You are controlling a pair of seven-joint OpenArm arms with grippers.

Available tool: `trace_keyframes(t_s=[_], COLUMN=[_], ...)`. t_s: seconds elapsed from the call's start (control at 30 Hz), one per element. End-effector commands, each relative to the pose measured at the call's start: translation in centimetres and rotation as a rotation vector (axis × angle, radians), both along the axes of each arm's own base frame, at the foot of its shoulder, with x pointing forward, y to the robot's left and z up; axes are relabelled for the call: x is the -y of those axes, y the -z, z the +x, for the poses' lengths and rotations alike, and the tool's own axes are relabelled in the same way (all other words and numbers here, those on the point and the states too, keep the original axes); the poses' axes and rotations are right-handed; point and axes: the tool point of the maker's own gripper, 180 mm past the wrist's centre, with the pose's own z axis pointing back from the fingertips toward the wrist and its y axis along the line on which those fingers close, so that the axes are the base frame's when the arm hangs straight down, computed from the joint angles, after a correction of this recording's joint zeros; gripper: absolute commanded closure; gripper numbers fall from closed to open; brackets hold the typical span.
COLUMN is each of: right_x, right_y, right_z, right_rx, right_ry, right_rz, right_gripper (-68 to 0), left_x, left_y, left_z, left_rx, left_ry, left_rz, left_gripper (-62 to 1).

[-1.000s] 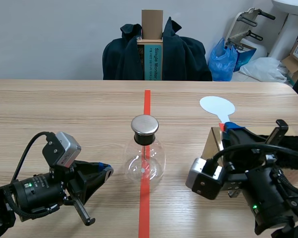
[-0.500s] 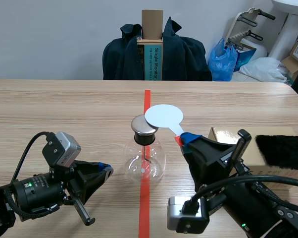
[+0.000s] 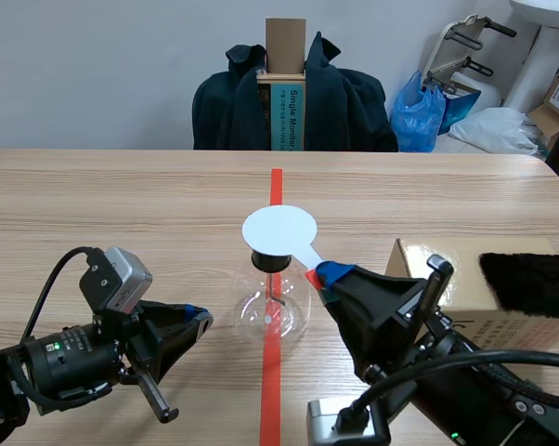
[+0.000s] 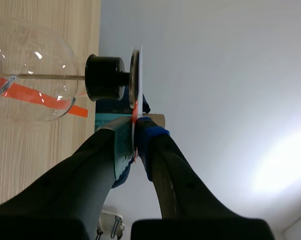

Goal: Do the electroscope experiment.
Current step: 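Move the plate toward and away from the electroscope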

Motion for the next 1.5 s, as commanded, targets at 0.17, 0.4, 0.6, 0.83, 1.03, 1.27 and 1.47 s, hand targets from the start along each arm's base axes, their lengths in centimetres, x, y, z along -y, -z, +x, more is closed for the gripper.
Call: trace_keyframes(t_s=[0.17, 0.4, 0.6, 0.83, 1.03, 1.27, 1.47], right_x=[-0.1, 0.5, 2.4, 5.4, 7.5, 7.1, 4.0], right_y=[-1.5, -1.5, -1.7, -1.9, -1.9, -1.9, -1.9], right_z=[0.3, 0.9, 2.5, 4.3, 5.1, 5.0, 3.5], right_rx=[0.064, 0.064, 0.06, 0.044, 0.04, 0.041, 0.047], right_ry=[-0.011, 0.036, 0.171, 0.367, 0.491, 0.469, 0.276], right_rz=[0.015, 0.018, 0.037, 0.076, 0.082, 0.08, 0.069], right_gripper=[-0.8, -0.9, -0.9, -0.9, -0.9, -0.9, -0.9], left_x=[0.5, 0.5, 0.5, 0.5, 0.5, 0.5, 0.5], left_y=[-1.2, -1.2, -1.2, -1.2, -1.1, -1.1, -1.1], left_z=[0.5, 0.5, 0.5, 0.5, 0.5, 0.5, 0.5], left_rx=[0.028, 0.028, 0.028, 0.028, 0.026, 0.026, 0.026], left_ry=[-0.001, -0.001, -0.001, -0.001, -0.001, -0.001, -0.001], left_rz=[-0.035, -0.035, -0.035, -0.035, -0.032, -0.032, -0.033], left_gripper=[-2.4, -2.4, -2.4, -2.4, -2.4, -2.4, -2.4])
